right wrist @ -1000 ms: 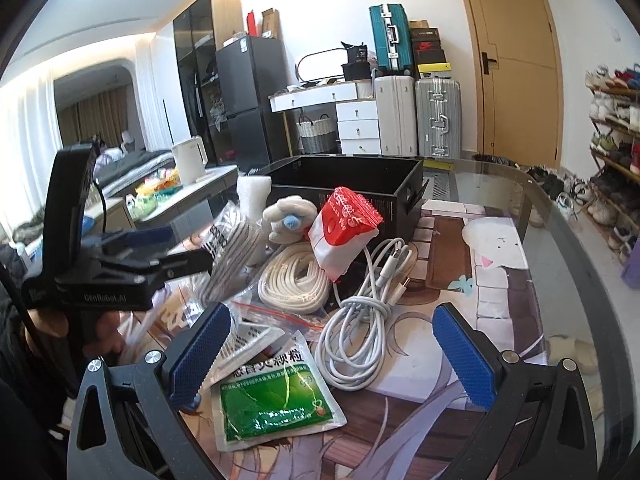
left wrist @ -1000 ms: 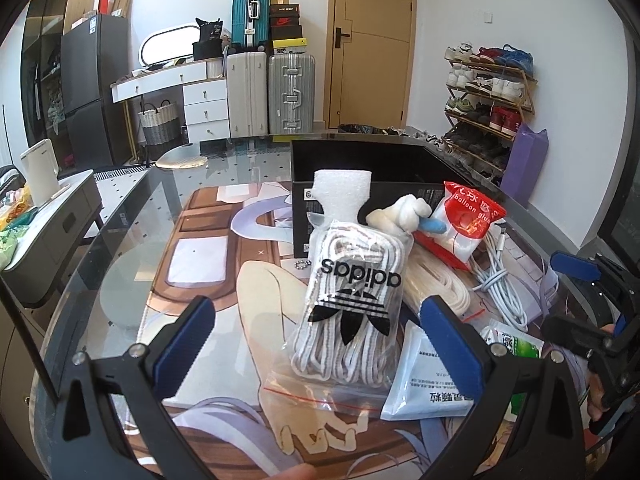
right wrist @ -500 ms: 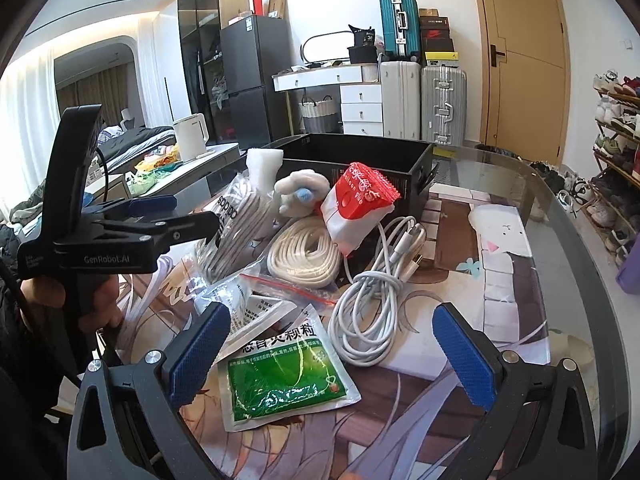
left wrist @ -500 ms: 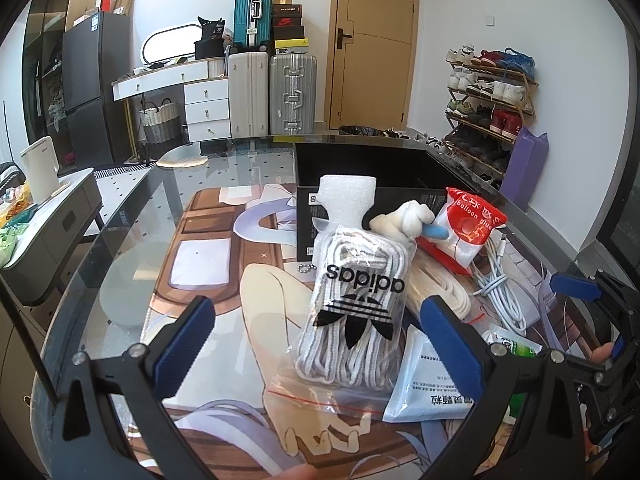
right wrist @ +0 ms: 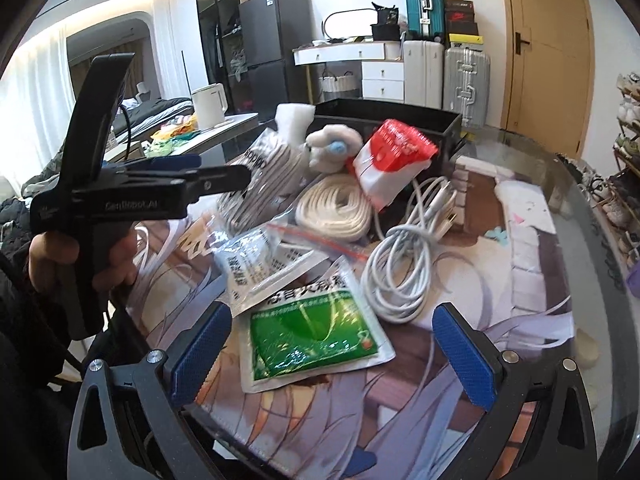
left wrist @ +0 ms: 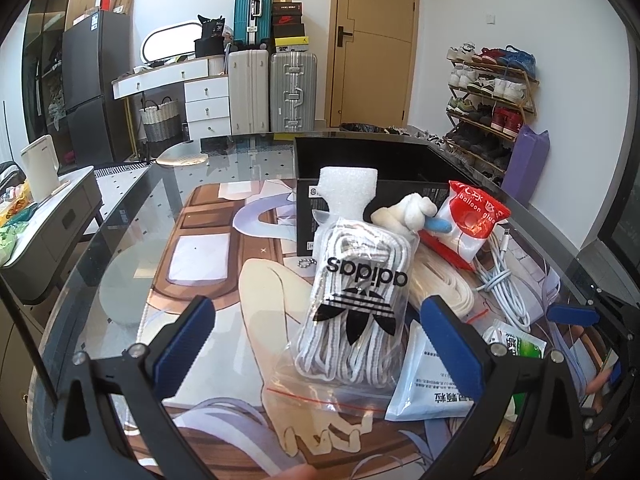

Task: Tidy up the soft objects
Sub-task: 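Reach the right gripper to the green packet and close on it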

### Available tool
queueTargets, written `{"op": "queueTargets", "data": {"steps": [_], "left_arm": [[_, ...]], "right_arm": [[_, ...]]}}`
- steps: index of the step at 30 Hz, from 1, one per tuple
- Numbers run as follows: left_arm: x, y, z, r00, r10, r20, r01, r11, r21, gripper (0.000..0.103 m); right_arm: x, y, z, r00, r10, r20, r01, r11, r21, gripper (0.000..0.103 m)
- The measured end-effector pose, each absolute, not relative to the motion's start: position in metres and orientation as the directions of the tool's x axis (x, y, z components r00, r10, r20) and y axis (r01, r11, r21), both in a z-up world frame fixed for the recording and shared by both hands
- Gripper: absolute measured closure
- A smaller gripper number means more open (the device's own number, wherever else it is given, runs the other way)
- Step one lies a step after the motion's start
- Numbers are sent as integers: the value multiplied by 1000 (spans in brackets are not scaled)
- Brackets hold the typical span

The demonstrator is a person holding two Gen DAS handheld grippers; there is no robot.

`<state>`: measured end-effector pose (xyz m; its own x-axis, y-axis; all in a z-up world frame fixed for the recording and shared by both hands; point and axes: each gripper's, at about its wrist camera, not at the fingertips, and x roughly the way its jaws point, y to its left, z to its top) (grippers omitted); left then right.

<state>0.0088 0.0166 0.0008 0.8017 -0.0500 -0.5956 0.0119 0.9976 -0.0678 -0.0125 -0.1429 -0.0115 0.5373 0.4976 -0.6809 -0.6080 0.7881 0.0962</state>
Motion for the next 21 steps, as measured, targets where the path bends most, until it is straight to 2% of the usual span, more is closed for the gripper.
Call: {"op": "queueTargets", "data": {"steps": [9,13,18,21], "left_arm": [[9,14,-2,800,-44,-599,15,998,-53,0],[9,13,-3,800,-42,-599,15,999,-50,0],[9,13,-3,799,-43,-600,16,999,-50,0],[9,13,-3,799,-43,-599,16,999,-50,0]], "right_arm": [[-19,-134,-20,523,491,-697,-639,767,60,2],[-22,-127,-26,506,480,-717,-661,749,34,13],[-25,-127,-27,512,478,-713,-663,748,25,15],[-24,-129,-26,516,480,-710,-660,751,28,21]]}}
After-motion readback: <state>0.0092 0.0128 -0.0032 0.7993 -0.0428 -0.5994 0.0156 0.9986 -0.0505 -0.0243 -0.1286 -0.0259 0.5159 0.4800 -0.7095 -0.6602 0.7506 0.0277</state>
